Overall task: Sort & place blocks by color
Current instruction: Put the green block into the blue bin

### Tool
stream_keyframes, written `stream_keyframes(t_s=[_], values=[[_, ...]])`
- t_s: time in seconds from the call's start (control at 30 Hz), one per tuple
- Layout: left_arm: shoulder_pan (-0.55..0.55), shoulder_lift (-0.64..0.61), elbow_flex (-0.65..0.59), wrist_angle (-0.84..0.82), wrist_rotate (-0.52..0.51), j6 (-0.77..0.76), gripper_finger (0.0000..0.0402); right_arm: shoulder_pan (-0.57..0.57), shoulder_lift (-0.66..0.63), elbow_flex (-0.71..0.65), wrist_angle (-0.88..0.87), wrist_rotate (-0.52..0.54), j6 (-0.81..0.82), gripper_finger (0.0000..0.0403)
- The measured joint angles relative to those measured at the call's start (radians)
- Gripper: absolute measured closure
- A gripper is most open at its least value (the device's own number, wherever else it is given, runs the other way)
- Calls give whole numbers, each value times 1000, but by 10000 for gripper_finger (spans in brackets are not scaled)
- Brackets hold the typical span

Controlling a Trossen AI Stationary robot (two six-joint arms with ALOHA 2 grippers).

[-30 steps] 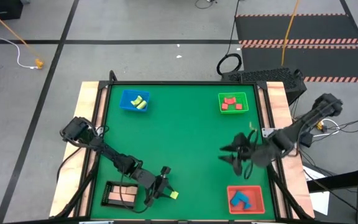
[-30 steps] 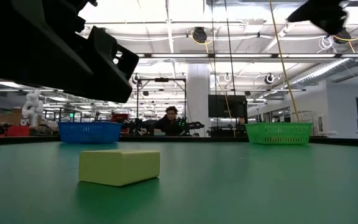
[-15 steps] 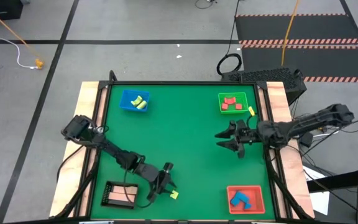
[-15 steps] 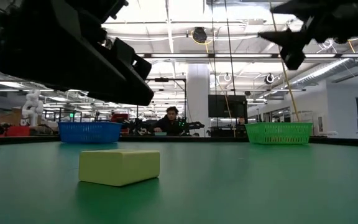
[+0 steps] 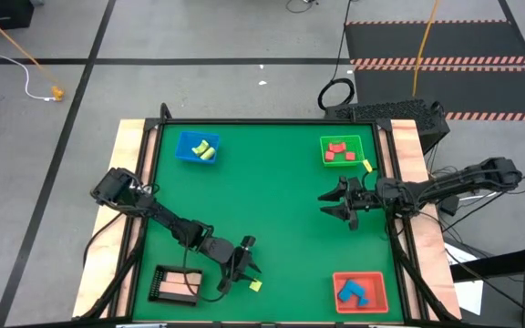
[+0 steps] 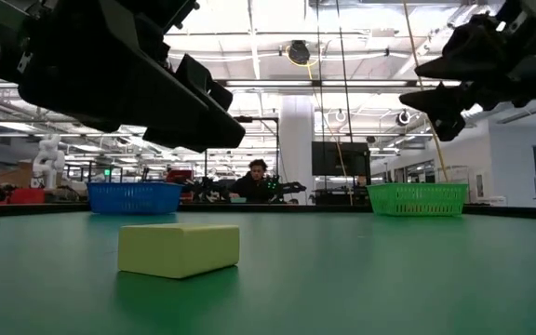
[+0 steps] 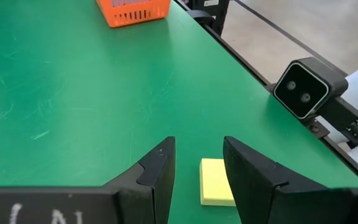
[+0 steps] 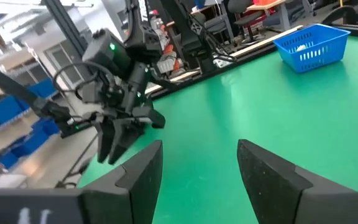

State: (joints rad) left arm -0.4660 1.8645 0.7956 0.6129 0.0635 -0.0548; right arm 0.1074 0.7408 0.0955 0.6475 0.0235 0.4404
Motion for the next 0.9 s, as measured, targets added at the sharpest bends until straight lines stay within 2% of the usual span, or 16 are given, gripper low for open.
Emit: stream_keyframes(t_s=[0.37,0.57,0.7,0.9], values=[[-1,0,0,14,-5,-37,266,0,0,-58,-9,0,-15,206],[-26,0,0,15,-99,-56,266,0,1,-68,-9,0,-16,206],[-75,0,0,18,-142,-81,266,0,1,-69,-9,0,-15,206],[-148,0,0,11,-266,-91,266,1,1,-70,-9,0,-15,206]])
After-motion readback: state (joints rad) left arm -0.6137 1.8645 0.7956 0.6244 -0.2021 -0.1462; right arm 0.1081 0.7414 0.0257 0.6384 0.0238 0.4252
